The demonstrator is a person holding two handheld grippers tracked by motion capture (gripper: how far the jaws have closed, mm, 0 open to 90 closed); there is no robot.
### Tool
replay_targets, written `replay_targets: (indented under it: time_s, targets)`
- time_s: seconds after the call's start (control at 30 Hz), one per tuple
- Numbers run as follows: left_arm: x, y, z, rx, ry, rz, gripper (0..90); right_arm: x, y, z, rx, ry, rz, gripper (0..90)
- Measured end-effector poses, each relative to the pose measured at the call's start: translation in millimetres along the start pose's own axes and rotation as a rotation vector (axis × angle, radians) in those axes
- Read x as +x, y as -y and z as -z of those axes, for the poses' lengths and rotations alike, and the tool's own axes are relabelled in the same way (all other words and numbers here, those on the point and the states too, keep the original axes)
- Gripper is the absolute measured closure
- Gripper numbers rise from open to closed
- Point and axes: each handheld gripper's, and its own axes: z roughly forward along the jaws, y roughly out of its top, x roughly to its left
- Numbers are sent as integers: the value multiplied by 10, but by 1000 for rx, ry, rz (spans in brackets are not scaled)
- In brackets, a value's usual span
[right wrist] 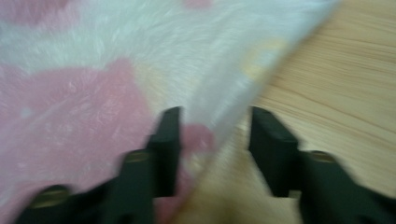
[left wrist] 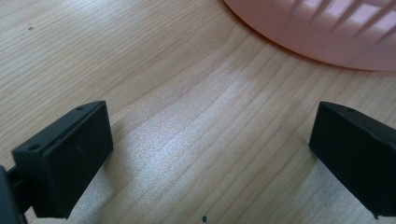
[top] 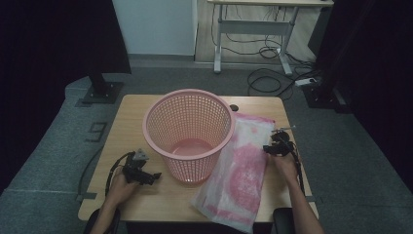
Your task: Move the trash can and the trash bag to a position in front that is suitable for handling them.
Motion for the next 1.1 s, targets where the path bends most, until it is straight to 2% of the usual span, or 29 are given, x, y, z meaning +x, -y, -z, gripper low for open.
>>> replay_targets:
  time_s: [0.03,0.07,0.1,0.17,0.2,0.23,0.27,0.3,0.37,0.4,0.47,0.5,0.53,0.6,0.7,0.73,0.77,0.87,0.9,0.93,1.0,1.03,1.07,1.1]
  targets:
    - [0,0,0,0,0,0,0,0,0,0,0,0,0,645]
    - [0,1,1,0,1,0,0,38,9,-63,19,-17,28,789]
    - [-2,2,0,-1,0,2,0,47,21,-59,14,-22,33,836]
    - [-2,2,1,-1,0,3,0,46,59,-19,28,-10,54,880]
    - [-3,3,1,-1,-1,3,0,28,90,10,33,11,67,885]
    - [-3,3,1,-1,-1,3,0,28,90,10,33,11,67,885]
    - [-3,2,1,0,-1,3,0,-35,174,96,60,46,75,890]
    - [-3,2,1,0,-1,3,0,-80,227,149,60,56,76,892]
    - [-3,1,1,0,-2,3,0,-129,287,204,58,62,59,892]
    - [-3,1,1,1,-1,4,0,-238,433,330,57,80,39,891]
    - [-4,2,1,-1,-2,4,0,-316,548,428,54,86,24,889]
    - [-4,2,1,-1,-2,4,0,-316,548,428,54,86,24,889]
    - [-2,2,1,-1,-1,3,0,-401,686,545,52,90,10,884]
    - [-1,2,-4,-5,-2,3,0,-452,772,608,50,83,-5,870]
    - [-2,0,-6,-5,-3,5,0,-484,831,647,48,76,-14,819]
    - [-2,1,-6,-6,-3,6,0,-491,845,660,45,68,-21,759]
    - [0,0,-3,-2,-3,2,0,-487,848,680,27,53,-25,580]
    - [13,-12,1,8,5,1,0,-437,824,715,-8,10,-9,417]
    - [13,-12,1,8,5,1,0,-437,824,715,-8,10,-9,417]
    - [35,-29,10,22,10,9,0,-347,793,757,-30,-13,31,338]
    - [103,-86,110,-36,12,49,0,-261,756,800,-52,-21,65,242]
    - [103,-86,110,-36,12,49,0,-261,756,800,-52,-21,65,242]
    - [163,-169,248,-120,8,92,0,-144,688,851,-84,-31,106,175]
    - [163,-169,248,-120,8,92,0,-104,660,862,-95,-33,119,144]
